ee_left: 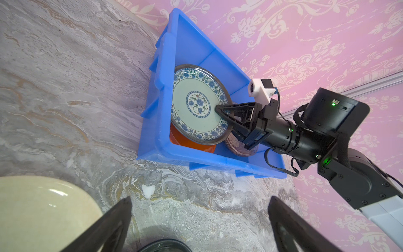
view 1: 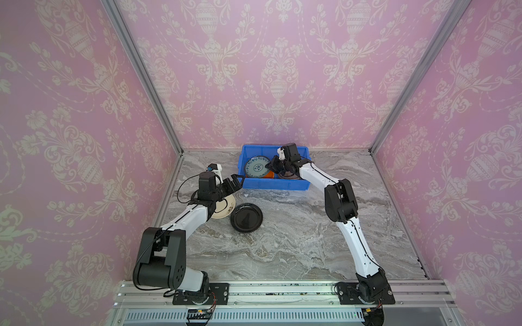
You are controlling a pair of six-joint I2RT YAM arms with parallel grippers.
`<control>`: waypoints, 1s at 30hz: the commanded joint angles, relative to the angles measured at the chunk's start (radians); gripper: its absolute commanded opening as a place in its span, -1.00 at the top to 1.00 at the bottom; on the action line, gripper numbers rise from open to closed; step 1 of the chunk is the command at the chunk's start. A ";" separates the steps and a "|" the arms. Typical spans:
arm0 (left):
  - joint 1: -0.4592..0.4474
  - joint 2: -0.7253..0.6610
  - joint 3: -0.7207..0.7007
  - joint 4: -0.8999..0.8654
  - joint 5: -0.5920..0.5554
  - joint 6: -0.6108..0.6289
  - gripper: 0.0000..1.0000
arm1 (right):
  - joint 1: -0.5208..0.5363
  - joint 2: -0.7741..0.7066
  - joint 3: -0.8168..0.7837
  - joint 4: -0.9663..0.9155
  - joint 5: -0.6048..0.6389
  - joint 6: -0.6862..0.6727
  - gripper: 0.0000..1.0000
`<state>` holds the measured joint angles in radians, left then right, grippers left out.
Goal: Place the plates into the plastic bin on the countertop
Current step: Place the plate in the plastic bin.
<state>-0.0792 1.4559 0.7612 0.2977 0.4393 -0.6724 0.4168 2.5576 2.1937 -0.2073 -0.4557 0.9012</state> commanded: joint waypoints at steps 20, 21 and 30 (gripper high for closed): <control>0.010 -0.014 -0.014 0.024 0.019 -0.027 -0.99 | 0.020 -0.072 0.064 -0.192 0.114 -0.167 0.08; 0.010 -0.015 -0.016 0.026 0.018 -0.028 -0.99 | 0.020 -0.075 0.065 -0.200 0.117 -0.170 0.08; 0.010 -0.016 -0.017 0.041 0.015 -0.026 -0.99 | 0.024 -0.111 0.076 -0.265 0.156 -0.217 0.07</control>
<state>-0.0784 1.4605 0.7601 0.3260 0.4397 -0.6968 0.4301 2.5278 2.2333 -0.4343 -0.3355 0.7277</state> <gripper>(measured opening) 0.994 0.462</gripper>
